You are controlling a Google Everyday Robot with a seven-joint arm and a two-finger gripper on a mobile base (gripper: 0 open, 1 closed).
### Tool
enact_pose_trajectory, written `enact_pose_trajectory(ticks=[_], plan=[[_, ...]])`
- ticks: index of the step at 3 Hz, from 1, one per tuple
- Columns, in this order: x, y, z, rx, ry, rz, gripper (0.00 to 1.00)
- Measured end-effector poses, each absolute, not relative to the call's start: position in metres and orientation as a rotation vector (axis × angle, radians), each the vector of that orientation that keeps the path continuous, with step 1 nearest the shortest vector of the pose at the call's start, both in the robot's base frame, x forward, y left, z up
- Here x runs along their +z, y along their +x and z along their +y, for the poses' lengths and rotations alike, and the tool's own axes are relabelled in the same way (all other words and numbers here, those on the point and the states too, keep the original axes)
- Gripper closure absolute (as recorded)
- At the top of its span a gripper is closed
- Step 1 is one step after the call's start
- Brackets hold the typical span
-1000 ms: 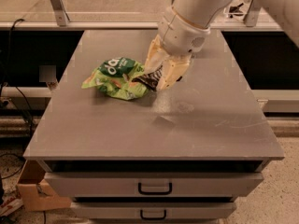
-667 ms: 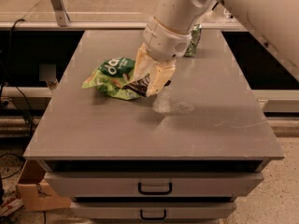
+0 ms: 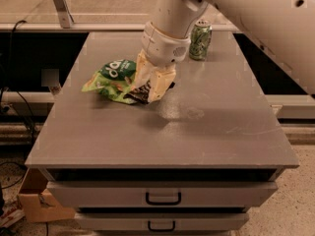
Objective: Move rxbar chocolate near green rice chip bag
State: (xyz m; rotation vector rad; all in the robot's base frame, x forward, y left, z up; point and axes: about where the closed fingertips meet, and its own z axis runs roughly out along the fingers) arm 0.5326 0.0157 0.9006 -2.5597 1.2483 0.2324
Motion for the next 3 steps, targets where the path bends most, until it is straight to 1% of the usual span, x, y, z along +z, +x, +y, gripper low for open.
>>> enact_pose_trajectory(ticks=[3], plan=[[0.9013,0.5363,0.0217,0.215,-2.542,1.238,0.05]])
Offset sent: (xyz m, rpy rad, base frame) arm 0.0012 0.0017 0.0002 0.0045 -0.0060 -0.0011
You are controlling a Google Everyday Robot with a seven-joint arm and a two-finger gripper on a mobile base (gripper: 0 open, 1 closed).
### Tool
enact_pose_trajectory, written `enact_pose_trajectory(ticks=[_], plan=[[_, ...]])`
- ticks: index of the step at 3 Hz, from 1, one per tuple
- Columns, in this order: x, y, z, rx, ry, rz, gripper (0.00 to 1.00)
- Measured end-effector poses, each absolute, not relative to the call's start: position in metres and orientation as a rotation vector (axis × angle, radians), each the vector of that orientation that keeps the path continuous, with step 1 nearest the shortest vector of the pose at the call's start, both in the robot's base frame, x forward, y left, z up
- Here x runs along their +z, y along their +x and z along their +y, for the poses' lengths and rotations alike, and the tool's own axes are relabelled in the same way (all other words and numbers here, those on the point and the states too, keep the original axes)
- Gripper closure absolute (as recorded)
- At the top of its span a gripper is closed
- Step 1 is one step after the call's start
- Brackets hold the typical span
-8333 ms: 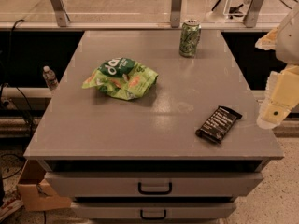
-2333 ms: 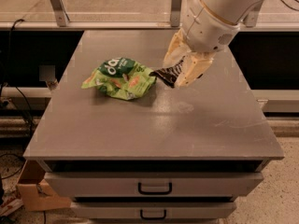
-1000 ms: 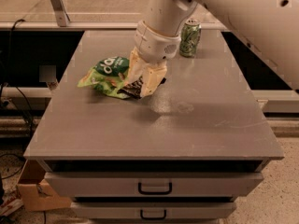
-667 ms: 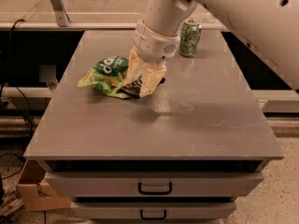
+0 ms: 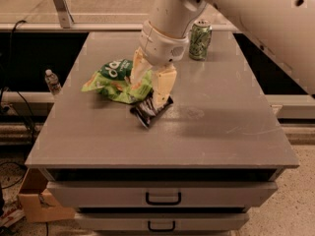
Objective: Move rxbar chocolate near green rice chip bag
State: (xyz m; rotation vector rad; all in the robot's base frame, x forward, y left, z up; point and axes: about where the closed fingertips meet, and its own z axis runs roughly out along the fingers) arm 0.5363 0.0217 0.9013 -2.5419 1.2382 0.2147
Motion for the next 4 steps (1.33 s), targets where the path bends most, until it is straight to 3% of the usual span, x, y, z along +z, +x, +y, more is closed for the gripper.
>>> enact_pose_trajectory(ticks=[2,4], plan=[[0.901,0.537,0.023,0.211,-2.539,1.236,0.0],[0.884,0.552,-0.031,0.207,-2.423,1.356,0.0]])
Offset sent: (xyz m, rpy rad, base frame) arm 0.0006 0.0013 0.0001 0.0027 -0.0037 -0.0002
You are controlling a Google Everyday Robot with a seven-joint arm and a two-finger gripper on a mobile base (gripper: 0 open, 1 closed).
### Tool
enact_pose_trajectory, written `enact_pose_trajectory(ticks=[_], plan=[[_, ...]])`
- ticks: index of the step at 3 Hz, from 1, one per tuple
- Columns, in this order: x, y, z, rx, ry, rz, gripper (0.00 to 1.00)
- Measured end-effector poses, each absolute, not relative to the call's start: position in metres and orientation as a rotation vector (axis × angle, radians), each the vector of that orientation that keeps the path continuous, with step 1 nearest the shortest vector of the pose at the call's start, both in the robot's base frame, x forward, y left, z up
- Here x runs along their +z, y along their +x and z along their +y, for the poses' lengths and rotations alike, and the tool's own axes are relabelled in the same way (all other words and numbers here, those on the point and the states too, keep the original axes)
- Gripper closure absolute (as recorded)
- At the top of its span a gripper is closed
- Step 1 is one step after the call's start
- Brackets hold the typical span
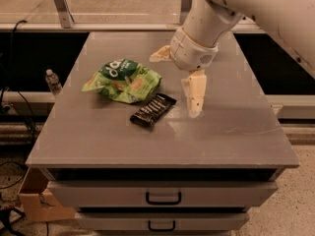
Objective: Move rxbar chocolate near green rice chip bag
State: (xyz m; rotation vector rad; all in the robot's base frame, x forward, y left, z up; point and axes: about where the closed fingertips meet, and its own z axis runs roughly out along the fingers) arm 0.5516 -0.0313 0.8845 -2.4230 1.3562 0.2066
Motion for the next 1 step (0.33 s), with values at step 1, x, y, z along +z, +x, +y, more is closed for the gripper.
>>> enact_pose_trajectory(ticks=[1], plan=[[0.8639,0.5648,-0.0761,0.225,-2.36,1.475,0.0]])
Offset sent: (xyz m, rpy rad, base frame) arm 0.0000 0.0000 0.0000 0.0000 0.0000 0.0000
